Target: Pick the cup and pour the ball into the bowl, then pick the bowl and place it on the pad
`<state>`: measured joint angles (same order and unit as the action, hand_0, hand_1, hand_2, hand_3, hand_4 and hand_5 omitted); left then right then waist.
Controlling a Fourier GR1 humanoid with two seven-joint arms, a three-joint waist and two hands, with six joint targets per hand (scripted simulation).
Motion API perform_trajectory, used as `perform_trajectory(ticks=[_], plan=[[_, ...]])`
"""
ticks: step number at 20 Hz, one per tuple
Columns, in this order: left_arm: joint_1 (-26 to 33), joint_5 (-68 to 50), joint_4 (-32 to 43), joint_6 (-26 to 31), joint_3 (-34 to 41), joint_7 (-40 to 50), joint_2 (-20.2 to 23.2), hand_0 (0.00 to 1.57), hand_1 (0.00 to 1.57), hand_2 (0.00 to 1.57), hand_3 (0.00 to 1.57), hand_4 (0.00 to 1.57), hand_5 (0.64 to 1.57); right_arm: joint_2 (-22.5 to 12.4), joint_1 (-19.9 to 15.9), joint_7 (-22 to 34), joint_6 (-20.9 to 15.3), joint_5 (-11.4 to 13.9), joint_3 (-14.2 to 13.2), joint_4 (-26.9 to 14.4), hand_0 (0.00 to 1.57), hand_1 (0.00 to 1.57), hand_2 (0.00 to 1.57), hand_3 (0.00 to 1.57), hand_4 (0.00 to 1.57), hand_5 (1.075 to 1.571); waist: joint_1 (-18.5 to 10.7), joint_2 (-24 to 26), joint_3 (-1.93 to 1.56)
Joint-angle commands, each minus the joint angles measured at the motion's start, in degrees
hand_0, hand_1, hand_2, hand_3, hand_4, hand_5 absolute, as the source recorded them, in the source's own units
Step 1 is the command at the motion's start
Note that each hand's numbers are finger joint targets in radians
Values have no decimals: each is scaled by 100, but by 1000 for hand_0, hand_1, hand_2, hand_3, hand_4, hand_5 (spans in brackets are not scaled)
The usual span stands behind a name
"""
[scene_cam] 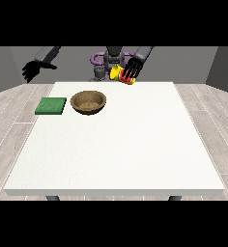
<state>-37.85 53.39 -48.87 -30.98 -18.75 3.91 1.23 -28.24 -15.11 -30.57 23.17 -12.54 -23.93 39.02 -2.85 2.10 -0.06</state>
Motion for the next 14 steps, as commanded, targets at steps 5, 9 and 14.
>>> perform_trajectory(ticks=[5, 9, 14], plan=[[-826, 1074, -166, 310, -921, 1693, -120, 583, 583, 1571, 1536, 881, 1571, 69, -658, -89, -198, 158, 155, -174, 0, 0, 0, 0, 0, 1548, 323, -448, 0], [-623, 1554, -285, 438, -1492, 1891, -122, 545, 545, 1571, 1571, 901, 1571, 34, -1180, 551, -646, 190, 185, -198, 0, 0, 0, 158, 0, 1533, 120, -286, 4], [-831, 2256, -496, 707, -1863, 2204, -123, 373, 373, 1571, 1571, 899, 1570, -68, -1088, 31, -292, 194, 160, -432, 0, 0, 0, 273, 0, 1527, 99, -659, -1]])
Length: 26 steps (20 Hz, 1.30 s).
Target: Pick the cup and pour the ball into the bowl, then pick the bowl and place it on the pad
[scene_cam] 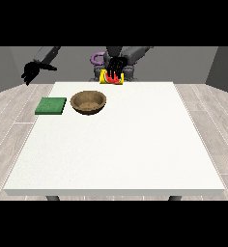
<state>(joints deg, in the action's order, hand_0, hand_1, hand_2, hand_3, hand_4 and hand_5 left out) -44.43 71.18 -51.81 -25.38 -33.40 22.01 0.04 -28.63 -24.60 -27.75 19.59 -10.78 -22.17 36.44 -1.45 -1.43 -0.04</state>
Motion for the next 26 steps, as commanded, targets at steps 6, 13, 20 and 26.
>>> perform_trajectory(ticks=[6, 13, 20, 26], plan=[[132, 763, 84, 587, -780, 441, -4, 0, 0, 1571, 1571, 913, 1547, 408, -364, 208, 10, 10, 279, 154, 0, 0, 0, 252, 0, 1525, 460, -19, 3], [-713, 1136, 64, 1878, -1018, -71, 145, 0, 0, 1571, 1571, 1247, 1385, 341, -483, 219, -160, 55, 244, -26, 0, 0, 0, 149, 0, 1521, 348, -26, -1], [-1406, 1828, -151, 2680, -1205, -282, 60, 1546, 1546, 1571, 1571, 1197, 1457, 108, -510, 24, -117, -17, 67, -301, 0, 0, 0, 191, 0, 1515, 82, -124, -1], [-1184, 1989, -371, 2890, -750, -617, 69, 1499, 1499, 1571, 1571, 1209, 1457, 373, -221, -51, -114, 14, 213, -261, 0, 0, 0, 262, 0, 1528, 155, 78, 2]])
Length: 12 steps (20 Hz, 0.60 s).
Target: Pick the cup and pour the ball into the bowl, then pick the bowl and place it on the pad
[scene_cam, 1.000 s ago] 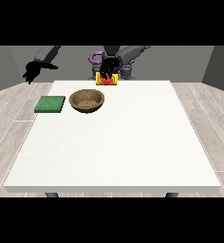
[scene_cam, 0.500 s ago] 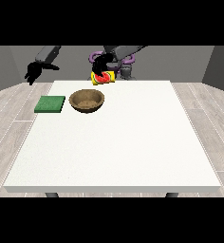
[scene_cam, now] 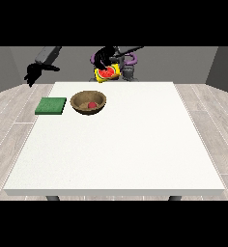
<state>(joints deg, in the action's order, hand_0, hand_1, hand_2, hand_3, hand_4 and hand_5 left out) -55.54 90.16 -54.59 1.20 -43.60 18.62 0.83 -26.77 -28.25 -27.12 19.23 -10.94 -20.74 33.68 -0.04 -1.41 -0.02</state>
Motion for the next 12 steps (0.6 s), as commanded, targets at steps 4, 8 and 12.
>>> perform_trajectory(ticks=[4, 8, 12], plan=[[548, -288, -144, -652, 688, 138, -57, 1349, 1349, 1571, 1571, 1194, 1456, 91, -219, 636, 376, -175, 105, 41, 0, 0, 0, 0, 462, 1557, 30, -97, 13], [825, -1350, -1076, -1368, 1800, -80, 313, 364, 364, 1571, 1571, 993, 1555, -107, 108, 435, 155, -279, -191, -188, 0, 0, 0, 0, 474, 1558, -820, -79, 22], [1043, -2460, -1330, -1751, 2654, -696, 525, 370, 370, 1571, 1571, 864, 1568, -26, -159, 393, -225, -363, -318, -68, 0, 0, 0, 0, 482, 1561, -1151, -520, 25]])
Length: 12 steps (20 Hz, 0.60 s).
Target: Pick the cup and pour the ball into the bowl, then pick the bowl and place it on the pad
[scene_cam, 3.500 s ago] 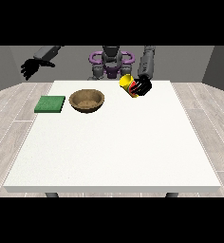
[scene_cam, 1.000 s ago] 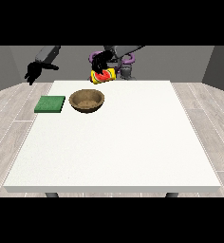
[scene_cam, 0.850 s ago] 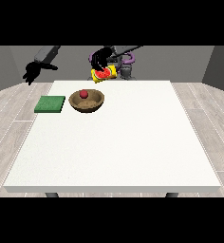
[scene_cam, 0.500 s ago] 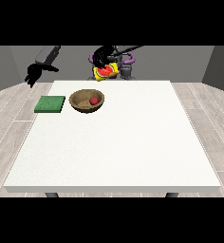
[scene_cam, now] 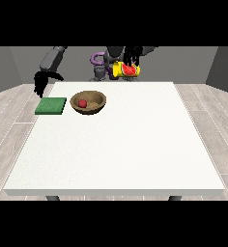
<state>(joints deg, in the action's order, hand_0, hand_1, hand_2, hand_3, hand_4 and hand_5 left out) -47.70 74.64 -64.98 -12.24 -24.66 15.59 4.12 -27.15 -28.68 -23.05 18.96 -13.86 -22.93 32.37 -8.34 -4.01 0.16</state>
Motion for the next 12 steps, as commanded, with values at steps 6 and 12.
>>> perform_trajectory(ticks=[6, 12], plan=[[657, -3007, -592, -326, 1752, -1425, -163, 1177, 1177, 1400, 1125, 775, 1537, 60, -197, -75, -250, -195, -195, 161, 0, 0, 0, 0, 256, 1565, -385, -934, 12], [673, -4546, -371, -401, 2492, -2340, -405, 287, 287, 0, 0, 832, 1559, 300, -611, 162, -108, -277, -16, 493, 0, 0, 0, 0, 393, 1570, 98, -1588, 7]])
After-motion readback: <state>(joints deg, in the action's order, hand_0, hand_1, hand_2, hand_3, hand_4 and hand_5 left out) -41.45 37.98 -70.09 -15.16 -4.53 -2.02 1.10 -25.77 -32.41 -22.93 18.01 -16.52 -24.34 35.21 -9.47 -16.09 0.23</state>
